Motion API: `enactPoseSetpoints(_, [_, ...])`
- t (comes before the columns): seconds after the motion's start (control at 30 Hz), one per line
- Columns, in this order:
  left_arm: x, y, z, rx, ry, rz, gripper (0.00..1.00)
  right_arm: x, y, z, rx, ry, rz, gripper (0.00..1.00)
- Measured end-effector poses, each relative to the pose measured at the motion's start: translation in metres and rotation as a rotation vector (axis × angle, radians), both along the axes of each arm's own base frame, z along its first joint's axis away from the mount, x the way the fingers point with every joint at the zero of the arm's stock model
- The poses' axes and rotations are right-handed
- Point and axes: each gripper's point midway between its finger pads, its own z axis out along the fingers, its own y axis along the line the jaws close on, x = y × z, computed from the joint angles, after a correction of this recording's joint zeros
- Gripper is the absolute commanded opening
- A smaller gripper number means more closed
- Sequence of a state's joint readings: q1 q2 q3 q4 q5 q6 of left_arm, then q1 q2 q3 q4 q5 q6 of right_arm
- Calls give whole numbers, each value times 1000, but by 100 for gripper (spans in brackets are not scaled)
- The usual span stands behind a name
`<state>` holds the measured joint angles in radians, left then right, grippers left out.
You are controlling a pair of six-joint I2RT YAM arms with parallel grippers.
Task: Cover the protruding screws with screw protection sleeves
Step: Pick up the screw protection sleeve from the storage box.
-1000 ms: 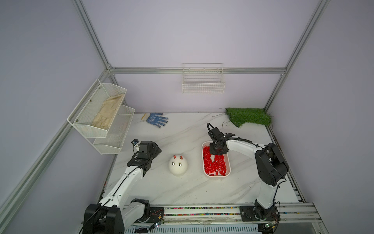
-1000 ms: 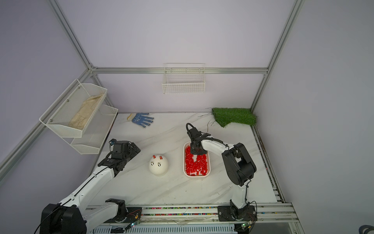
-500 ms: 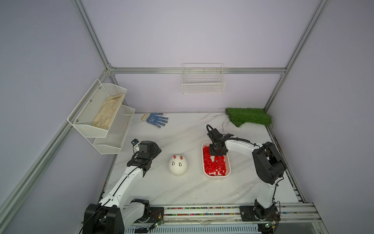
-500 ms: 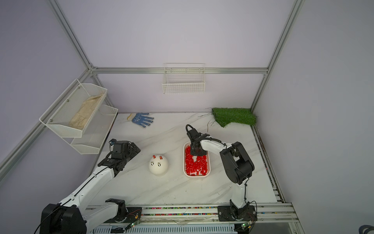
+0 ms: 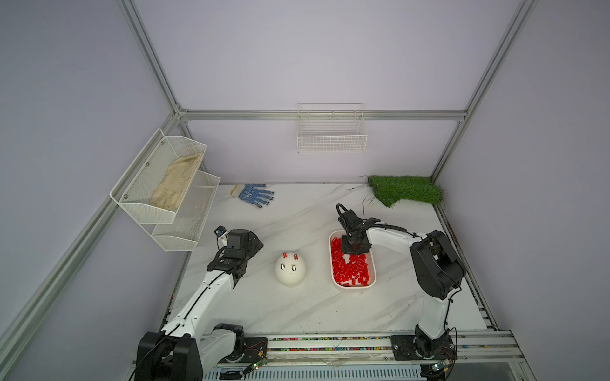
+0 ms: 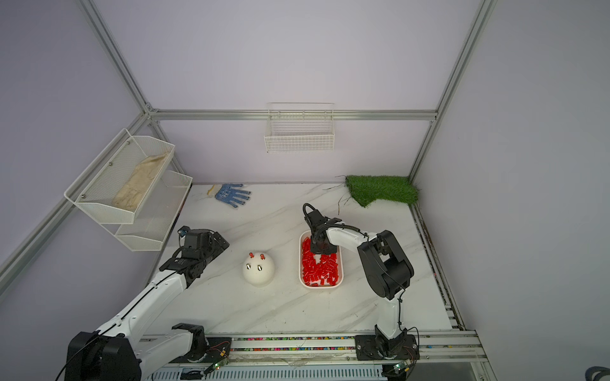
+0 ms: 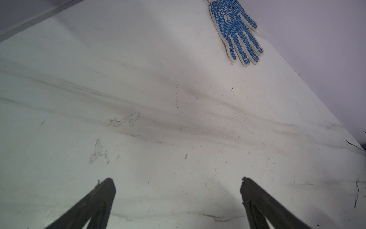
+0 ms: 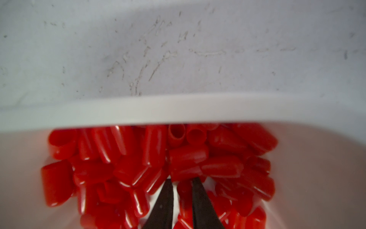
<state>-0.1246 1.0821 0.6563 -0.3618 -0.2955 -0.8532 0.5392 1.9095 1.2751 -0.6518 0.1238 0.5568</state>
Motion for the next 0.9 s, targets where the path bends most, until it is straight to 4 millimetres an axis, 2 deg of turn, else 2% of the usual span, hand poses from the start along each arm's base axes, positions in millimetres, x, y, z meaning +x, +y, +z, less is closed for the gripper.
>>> enactPoseSetpoints(0.17, [0, 0, 0, 0, -2, 0, 100, 0, 0, 0, -2, 1, 0, 14])
enactPoseSetpoints(0.47, [0, 0, 0, -1, -2, 0, 100, 1, 0, 5, -2, -14, 10, 13])
enactPoseSetpoints(0.63, [0, -1, 0, -3, -2, -2, 100, 3, 1, 23, 24, -59, 19, 13])
enactPoseSetpoints(0.9, [1, -4, -1, -18, 0, -17, 100, 6, 14, 67, 96, -168, 58, 13])
